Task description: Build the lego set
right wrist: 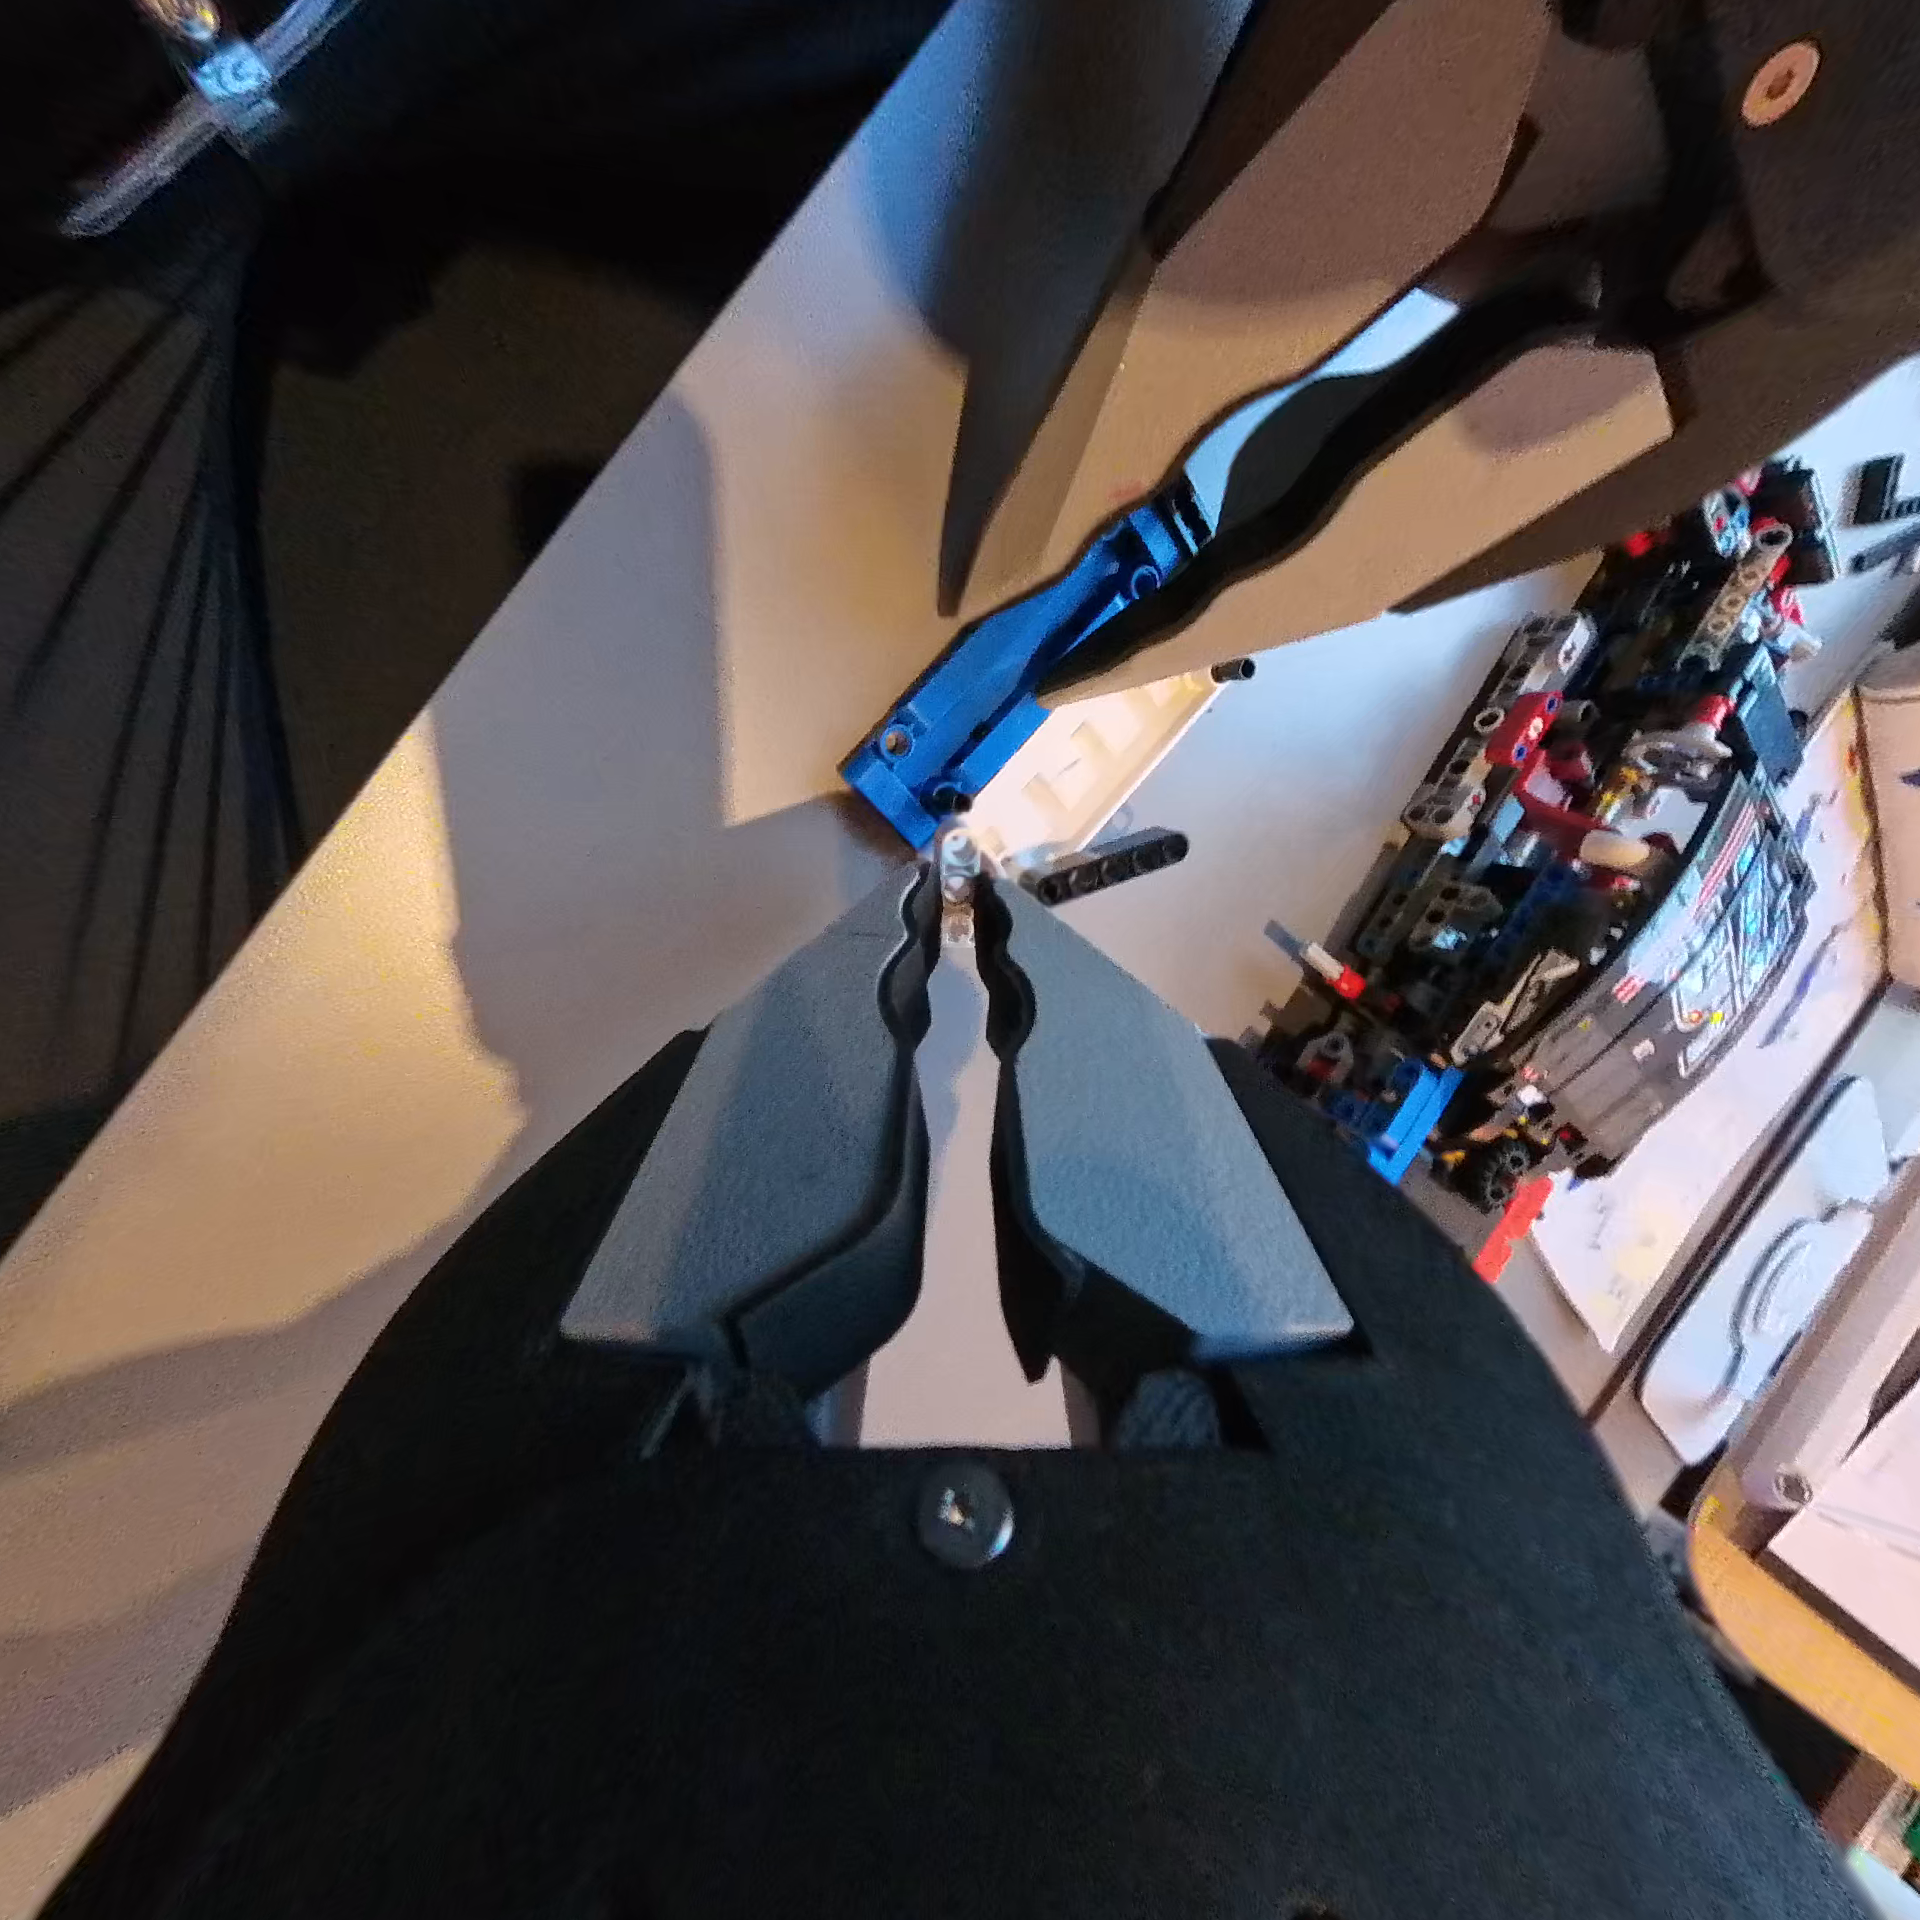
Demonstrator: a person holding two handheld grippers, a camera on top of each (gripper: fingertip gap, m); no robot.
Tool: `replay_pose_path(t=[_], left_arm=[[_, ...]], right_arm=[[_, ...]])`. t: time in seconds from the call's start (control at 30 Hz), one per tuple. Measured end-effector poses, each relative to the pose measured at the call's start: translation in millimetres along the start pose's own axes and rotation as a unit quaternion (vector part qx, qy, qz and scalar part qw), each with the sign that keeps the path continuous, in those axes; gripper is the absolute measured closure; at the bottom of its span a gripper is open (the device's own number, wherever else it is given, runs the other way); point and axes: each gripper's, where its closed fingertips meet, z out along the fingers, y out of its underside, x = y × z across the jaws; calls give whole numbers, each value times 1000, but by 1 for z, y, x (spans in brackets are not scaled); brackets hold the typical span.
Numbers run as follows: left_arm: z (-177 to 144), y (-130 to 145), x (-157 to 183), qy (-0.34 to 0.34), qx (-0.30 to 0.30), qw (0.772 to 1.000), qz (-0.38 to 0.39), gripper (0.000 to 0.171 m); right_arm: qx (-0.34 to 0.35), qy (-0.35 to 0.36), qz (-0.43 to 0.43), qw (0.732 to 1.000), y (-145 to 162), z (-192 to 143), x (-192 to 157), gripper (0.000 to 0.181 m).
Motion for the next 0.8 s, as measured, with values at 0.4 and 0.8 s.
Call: replay_pose_path(t=[0.4, 0.8], left_arm=[[-1, 3, -1, 42, 21, 994, 95, 159], [-5, -5, -1, 11, 33, 998, 56, 159]], right_arm=[[-38, -23, -95, 995, -6, 13, 1, 177], [-85, -27, 81, 993, -4, 12, -1, 178]])
